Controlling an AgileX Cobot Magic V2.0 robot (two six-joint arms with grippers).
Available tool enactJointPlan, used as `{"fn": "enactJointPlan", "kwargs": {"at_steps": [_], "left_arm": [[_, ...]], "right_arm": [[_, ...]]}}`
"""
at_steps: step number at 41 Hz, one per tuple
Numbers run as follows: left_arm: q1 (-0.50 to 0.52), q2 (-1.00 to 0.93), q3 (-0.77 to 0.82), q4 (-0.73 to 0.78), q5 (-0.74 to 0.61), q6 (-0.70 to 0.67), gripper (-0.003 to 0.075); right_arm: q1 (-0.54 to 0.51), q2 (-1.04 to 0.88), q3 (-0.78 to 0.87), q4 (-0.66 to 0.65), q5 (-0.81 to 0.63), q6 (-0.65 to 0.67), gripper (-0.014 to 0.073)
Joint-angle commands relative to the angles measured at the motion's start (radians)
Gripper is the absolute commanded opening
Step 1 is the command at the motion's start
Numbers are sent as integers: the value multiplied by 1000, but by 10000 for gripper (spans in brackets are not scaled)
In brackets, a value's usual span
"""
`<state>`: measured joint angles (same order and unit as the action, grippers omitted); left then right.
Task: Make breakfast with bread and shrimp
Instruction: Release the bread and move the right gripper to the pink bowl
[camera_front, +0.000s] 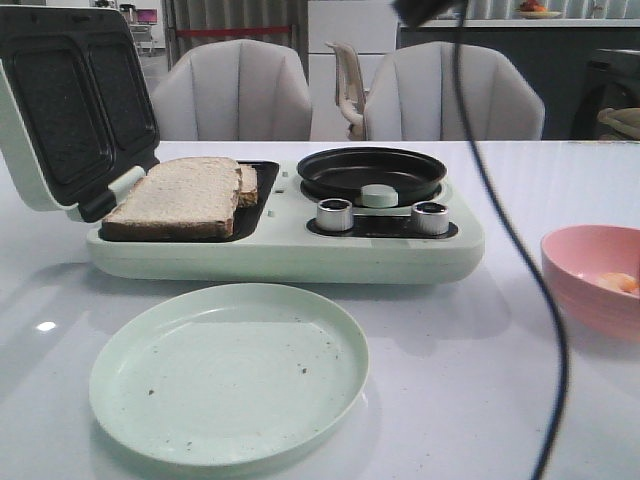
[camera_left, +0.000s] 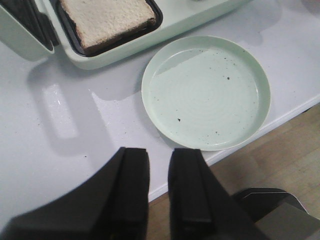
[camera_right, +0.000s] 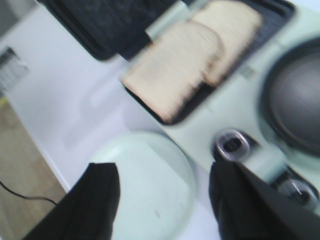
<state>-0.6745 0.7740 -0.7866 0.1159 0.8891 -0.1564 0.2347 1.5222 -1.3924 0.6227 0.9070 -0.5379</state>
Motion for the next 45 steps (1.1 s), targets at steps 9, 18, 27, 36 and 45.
{"fn": "enactJointPlan", "kwargs": {"at_steps": [9, 18, 27, 36, 45], "left_arm": [[-9, -4, -29, 24, -71, 0, 202], [-9, -4, -29, 24, -89, 0, 202], [-9, -4, -29, 24, -124, 0, 202], [-9, -4, -29, 24, -147, 0, 202], [-9, 2, -29, 24, -147, 0, 202]], "right_arm": [[-299, -305, 240, -147, 51, 121, 505], [-501, -361, 390, -148, 55, 121, 505], [-559, -330, 466, -170, -54, 120, 505], [-559, -239, 466, -177, -232, 73, 505], [-559, -111, 466, -177, -338, 40, 505]]}}
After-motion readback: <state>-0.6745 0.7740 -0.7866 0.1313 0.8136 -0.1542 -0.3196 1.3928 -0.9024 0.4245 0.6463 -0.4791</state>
